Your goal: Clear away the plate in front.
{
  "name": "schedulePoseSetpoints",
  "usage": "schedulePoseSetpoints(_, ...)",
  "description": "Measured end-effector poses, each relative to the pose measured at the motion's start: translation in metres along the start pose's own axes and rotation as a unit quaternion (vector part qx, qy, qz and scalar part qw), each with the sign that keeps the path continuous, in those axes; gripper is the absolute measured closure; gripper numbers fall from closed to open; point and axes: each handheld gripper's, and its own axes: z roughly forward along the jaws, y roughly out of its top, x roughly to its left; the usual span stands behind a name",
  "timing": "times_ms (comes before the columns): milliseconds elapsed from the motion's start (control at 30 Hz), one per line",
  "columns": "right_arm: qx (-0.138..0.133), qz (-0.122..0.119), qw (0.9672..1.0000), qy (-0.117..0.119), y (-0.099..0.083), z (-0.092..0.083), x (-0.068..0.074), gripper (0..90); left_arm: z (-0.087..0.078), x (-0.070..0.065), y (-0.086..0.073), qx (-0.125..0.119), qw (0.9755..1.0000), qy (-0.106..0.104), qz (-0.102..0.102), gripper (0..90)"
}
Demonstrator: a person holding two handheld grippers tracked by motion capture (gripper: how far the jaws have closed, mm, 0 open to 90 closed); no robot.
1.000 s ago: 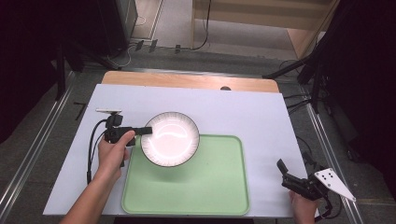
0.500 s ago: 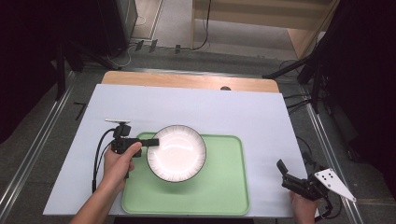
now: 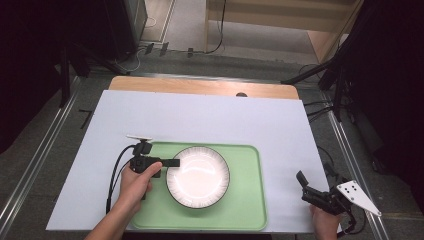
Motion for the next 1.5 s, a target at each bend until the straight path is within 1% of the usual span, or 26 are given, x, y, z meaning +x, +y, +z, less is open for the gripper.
schedulePoseSetpoints(67, 0.000, 0.000, 1.0000, 0.000, 0.0000, 0.0000, -0.0001, 0.0, 0.0015, -0.0001, -0.0021, 0.004, 1.0000, -0.001, 0.002, 83.7)
schedulePoseSetpoints(100, 0.000, 0.000, 1.0000, 0.000, 0.0000, 0.0000, -0.0001, 0.1, 0.0025, -0.0005, -0.0035, 0.006, 1.0000, -0.004, -0.003, 83.7)
schedulePoseSetpoints(167, 0.000, 0.000, 1.0000, 0.000, 0.0000, 0.0000, -0.0001, 0.1, 0.0037, -0.0005, -0.0052, 0.012, 0.9999, -0.006, -0.002, 83.8)
schedulePoseSetpoints(267, 0.000, 0.000, 1.0000, 0.000, 0.0000, 0.0001, 0.0000, 0.1, 0.0049, 0.0001, -0.0063, 0.017, 0.9998, -0.004, -0.002, 83.8)
schedulePoseSetpoints(367, -0.001, 0.000, 1.0000, 0.000, 0.0000, -0.0001, 0.0000, 0.0, 0.0048, 0.0007, -0.0062, 0.017, 0.9999, 0.003, -0.001, 83.6)
schedulePoseSetpoints(533, 0.000, 0.000, 1.0000, -0.001, 0.0000, 0.0000, 0.0001, 0.0, 0.0069, 0.0001, -0.0064, 0.020, 0.9998, 0.008, -0.001, 83.7)
schedulePoseSetpoints(633, -0.001, -0.001, 1.0000, 0.000, 0.0000, -0.0001, -0.0001, 0.0, 0.0079, -0.0004, -0.0068, 0.023, 0.9996, 0.016, 0.001, 83.6)
schedulePoseSetpoints(900, -0.001, -0.001, 1.0000, 0.000, -0.0001, -0.0003, -0.0001, 0.0, 0.0078, 0.0001, -0.0066, 0.018, 0.9996, 0.020, -0.002, 83.8)
schedulePoseSetpoints(1167, -0.001, 0.000, 1.0000, 0.000, -0.0001, -0.0002, 0.0002, 0.1, 0.0082, -0.0006, -0.0067, 0.019, 0.9995, 0.026, 0.002, 84.0)
schedulePoseSetpoints(1267, -0.001, 0.000, 1.0000, 0.000, -0.0002, -0.0003, 0.0001, 0.0, 0.0089, -0.0015, -0.0070, 0.016, 0.9993, 0.035, 0.002, 84.2)
schedulePoseSetpoints(1367, -0.001, -0.001, 1.0000, 0.000, -0.0002, -0.0003, 0.0001, 0.1, 0.0100, -0.0038, -0.0076, 0.017, 0.9984, 0.054, 0.011, 84.8)
schedulePoseSetpoints(1500, -0.001, 0.000, 1.0000, -0.001, -0.0002, -0.0004, 0.0002, 0.0, 0.0106, -0.0056, -0.0080, 0.017, 0.9976, 0.064, 0.020, 85.0)
